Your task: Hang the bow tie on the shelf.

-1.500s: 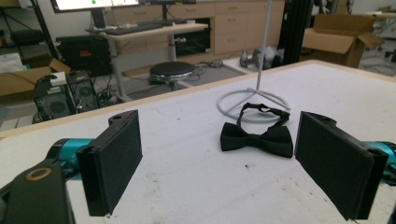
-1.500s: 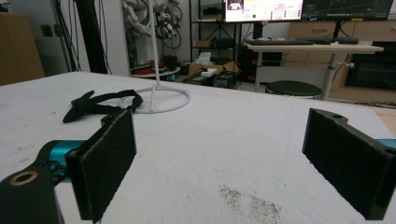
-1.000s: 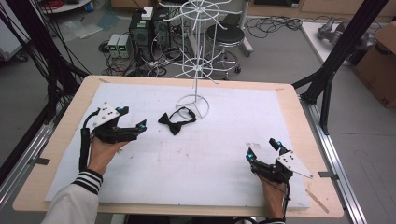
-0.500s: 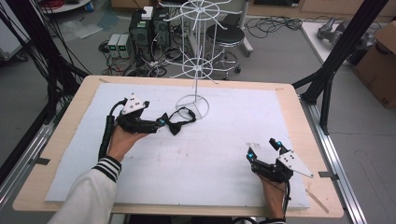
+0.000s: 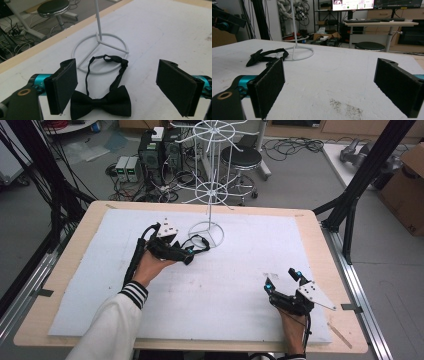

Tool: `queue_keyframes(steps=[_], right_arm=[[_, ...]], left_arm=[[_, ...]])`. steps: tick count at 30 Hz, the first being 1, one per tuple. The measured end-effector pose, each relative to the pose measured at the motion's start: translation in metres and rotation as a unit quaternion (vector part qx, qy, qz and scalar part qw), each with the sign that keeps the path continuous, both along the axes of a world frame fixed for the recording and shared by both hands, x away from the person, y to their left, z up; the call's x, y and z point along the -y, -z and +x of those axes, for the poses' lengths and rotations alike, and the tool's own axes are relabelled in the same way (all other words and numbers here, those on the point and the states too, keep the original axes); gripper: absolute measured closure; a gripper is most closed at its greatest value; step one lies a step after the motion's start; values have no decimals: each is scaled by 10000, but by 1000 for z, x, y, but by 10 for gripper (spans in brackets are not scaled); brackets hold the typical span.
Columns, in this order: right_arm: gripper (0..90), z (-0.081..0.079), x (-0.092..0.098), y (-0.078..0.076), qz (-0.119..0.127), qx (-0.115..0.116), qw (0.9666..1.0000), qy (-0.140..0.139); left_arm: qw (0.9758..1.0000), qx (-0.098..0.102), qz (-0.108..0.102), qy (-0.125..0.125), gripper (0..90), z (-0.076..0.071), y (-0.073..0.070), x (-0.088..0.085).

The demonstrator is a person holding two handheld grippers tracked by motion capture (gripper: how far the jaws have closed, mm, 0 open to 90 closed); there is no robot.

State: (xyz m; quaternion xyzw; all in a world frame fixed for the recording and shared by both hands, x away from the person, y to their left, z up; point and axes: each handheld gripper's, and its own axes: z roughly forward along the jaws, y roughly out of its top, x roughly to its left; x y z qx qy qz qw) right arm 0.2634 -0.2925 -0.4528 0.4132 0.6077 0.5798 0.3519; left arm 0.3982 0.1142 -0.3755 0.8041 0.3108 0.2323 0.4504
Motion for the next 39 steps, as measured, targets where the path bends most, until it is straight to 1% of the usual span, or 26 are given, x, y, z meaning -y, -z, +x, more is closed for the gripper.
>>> queue_keyframes(steps=[1, 3, 5, 6, 7, 8, 9, 11, 12, 14, 16, 17, 18, 20, 22, 23, 24, 26, 27, 29, 31, 32, 34, 35, 38, 39], right_arm=[[88, 1, 0, 0, -28, 40, 10000, 13], [88, 0, 0, 0, -1, 1, 10000, 4], [88, 0, 0, 0, -17, 17, 10000, 0], [88, 0, 0, 0, -7, 4, 10000, 9], [88, 0, 1, 0, -23, 38, 10000, 16], [88, 0, 0, 0, -10, 34, 10000, 15], [88, 0, 1, 0, -6, 33, 10000, 11], [88, 0, 0, 0, 0, 29, 10000, 13], [88, 0, 1, 0, -15, 35, 10000, 15], [89, 0, 1, 0, -23, 38, 10000, 15], [88, 0, 0, 0, -16, 31, 10000, 9], [88, 0, 0, 0, -16, 31, 10000, 9], [88, 0, 0, 0, -15, 32, 10000, 11], [89, 0, 1, 0, -9, 50, 10000, 7], [88, 0, 0, 0, -2, 33, 10000, 8], [89, 0, 0, 0, -10, 36, 10000, 13], [88, 0, 0, 0, -6, 33, 10000, 12], [88, 0, 0, 0, -20, 43, 10000, 7], [89, 0, 0, 0, -22, 43, 10000, 3], [89, 0, 1, 0, -12, 47, 10000, 14], [88, 1, 1, 0, 6, 45, 10000, 11], [89, 1, 1, 0, 5, 47, 10000, 11], [88, 0, 1, 0, 5, 25, 10000, 19], [88, 0, 1, 0, -6, 32, 10000, 16], [88, 1, 1, 0, 9, 36, 10000, 7], [88, 0, 1, 0, 14, 33, 10000, 7]], left_arm=[[10000, -26, 26, 13, 175, 1, 1, 2], [10000, -54, 56, 2, 175, 3, 1, 3], [9999, -95, 87, 17, 176, 6, 1, 8], [9998, -136, 145, 47, 179, 9, 1, 13], [9998, -136, 145, 47, 184, 9, 1, 13], [9996, -158, 203, 81, 185, 10, 0, 15], [9992, -152, 338, 121, 185, 13, 1, 21], [9991, -179, 368, 125, 189, 14, 2, 23], [9990, -225, 372, 120, 193, 16, 3, 25], [9984, -250, 483, 130, 193, 19, 5, 28], [9975, -337, 606, 105, 203, 23, 10, 33], [9975, -337, 606, 105, 211, 23, 10, 33], [9971, -350, 660, 119, 211, 24, 12, 34], [9967, -430, 679, 122, 219, 27, 16, 34], [9957, -466, 799, 68, 219, 30, 21, 35], [9947, -542, 870, 54, 220, 33, 24, 34], [9943, -553, 914, 25, 220, 34, 25, 33], [9943, -566, 900, -15, 238, 35, 27, 33], [9938, -593, 944, -31, 246, 36, 28, 33], [9923, -604, 1075, -69, 267, 38, 31, 33], [9904, -686, 1197, -67, 286, 39, 35, 35], [9904, -686, 1197, -67, 297, 39, 35, 35], [9885, -730, 1324, -58, 304, 39, 39, 39], [9885, -730, 1324, -58, 309, 39, 39, 39], [9865, -727, 1467, -73, 341, 40, 43, 42], [9869, -738, 1429, -79, 354, 40, 44, 43]])
